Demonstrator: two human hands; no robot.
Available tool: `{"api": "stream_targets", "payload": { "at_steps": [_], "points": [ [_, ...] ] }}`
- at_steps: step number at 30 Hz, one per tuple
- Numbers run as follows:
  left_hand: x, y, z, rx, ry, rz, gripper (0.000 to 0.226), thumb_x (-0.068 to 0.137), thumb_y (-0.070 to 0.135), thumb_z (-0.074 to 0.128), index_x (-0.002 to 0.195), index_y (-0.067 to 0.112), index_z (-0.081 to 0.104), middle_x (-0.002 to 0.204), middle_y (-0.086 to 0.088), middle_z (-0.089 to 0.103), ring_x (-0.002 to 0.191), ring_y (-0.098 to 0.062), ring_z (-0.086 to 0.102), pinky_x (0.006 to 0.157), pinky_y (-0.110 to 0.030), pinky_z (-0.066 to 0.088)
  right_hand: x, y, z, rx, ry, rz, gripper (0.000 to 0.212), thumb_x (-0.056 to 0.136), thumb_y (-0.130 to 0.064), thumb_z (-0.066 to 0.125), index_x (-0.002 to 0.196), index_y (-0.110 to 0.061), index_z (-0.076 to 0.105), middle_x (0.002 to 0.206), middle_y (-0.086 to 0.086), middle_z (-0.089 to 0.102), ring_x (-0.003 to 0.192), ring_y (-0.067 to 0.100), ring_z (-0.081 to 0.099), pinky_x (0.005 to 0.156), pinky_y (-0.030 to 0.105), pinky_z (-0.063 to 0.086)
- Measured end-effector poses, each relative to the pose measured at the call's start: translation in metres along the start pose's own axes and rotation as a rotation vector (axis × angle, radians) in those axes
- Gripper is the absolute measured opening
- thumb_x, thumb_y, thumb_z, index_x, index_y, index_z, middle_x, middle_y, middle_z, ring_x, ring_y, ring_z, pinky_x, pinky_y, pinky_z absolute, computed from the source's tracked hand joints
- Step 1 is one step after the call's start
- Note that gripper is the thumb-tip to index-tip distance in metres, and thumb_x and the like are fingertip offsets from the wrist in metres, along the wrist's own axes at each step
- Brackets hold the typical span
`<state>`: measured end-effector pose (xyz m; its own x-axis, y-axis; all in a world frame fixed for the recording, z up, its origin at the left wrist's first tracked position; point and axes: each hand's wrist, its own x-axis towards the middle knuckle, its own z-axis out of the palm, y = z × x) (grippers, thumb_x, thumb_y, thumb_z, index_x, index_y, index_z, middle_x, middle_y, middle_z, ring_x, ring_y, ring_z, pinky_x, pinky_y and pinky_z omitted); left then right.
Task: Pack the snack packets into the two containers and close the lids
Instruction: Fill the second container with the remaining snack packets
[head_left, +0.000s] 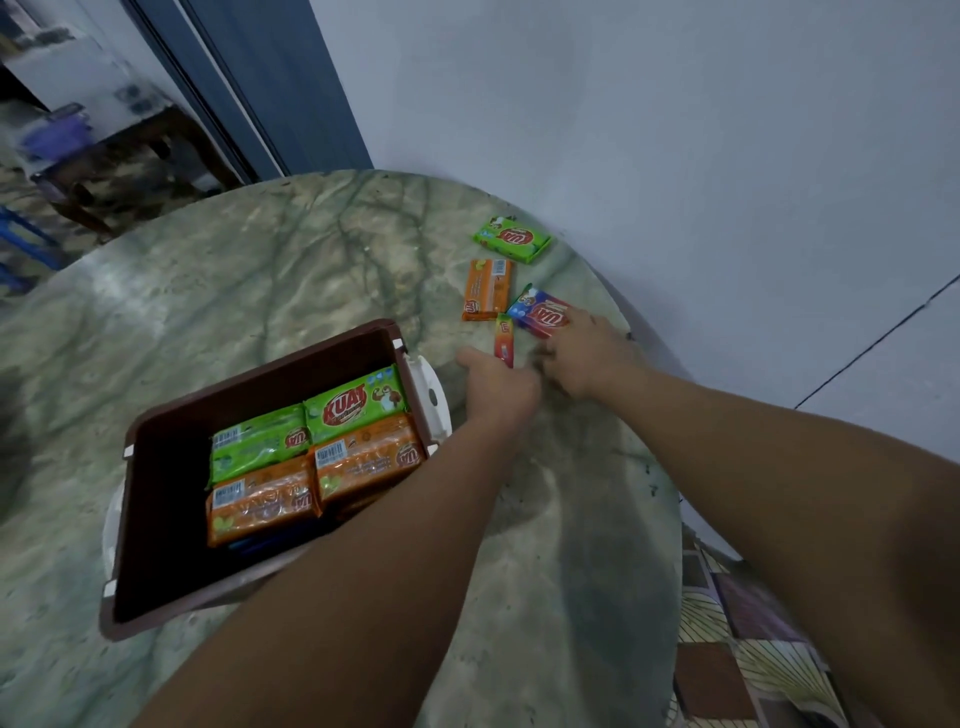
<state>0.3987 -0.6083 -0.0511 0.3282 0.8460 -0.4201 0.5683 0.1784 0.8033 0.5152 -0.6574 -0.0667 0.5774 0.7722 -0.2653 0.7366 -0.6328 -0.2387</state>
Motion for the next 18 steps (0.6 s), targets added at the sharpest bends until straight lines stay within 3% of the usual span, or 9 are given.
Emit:
{"api": "stream_targets", "payload": {
  "at_steps": [7,12,14,18],
  "points": [
    [-0.011,0.009,-0.011,0.037,-0.013,0.018,0.052,0.090,-0.001,0.053,0.132,0.008,0.024,0.097,-0.006,0.050,0.090,-0.020,0.056,0.087,-0.042,0.058,-0.017,-0.008,0.015,-0.205,0.108,-0.023,0.039,0.099,-0.043,0.053,0.135,-0.028,0.051,0.126,0.015,0.043,0.116,0.035,0.045,0.098,0.046,0.037],
    [-0.013,0.010,-0.016,0.107,-0.026,0.065,0.049,0.093,-0.001,0.049,0.134,0.007,0.024,0.096,-0.005,0.050,0.081,-0.014,0.052,0.080,-0.037,0.055,-0.029,-0.003,0.013,-0.165,0.149,0.017,0.049,0.097,-0.049,0.060,0.130,-0.016,0.043,0.126,0.018,0.043,0.105,0.036,0.057,0.075,0.039,0.037],
    [-0.013,0.007,-0.016,0.106,-0.030,0.064,0.050,0.094,0.000,0.049,0.136,0.008,0.022,0.091,-0.001,0.046,0.077,-0.010,0.048,0.074,-0.032,0.051,-0.030,-0.004,0.011,-0.073,0.138,0.067,0.065,0.091,-0.051,0.068,0.134,-0.013,0.036,0.129,0.020,0.043,0.111,0.039,0.057,0.083,0.042,0.044],
    [-0.017,0.005,-0.016,0.060,-0.052,0.022,0.048,0.092,0.000,0.054,0.127,0.012,0.024,0.096,-0.004,0.048,0.081,-0.011,0.051,0.075,-0.033,0.056,-0.030,-0.009,0.011,0.086,0.023,0.155,0.084,0.081,-0.052,0.078,0.139,-0.013,0.033,0.136,0.021,0.046,0.125,0.042,0.048,0.099,0.047,0.041]
  ]
}}
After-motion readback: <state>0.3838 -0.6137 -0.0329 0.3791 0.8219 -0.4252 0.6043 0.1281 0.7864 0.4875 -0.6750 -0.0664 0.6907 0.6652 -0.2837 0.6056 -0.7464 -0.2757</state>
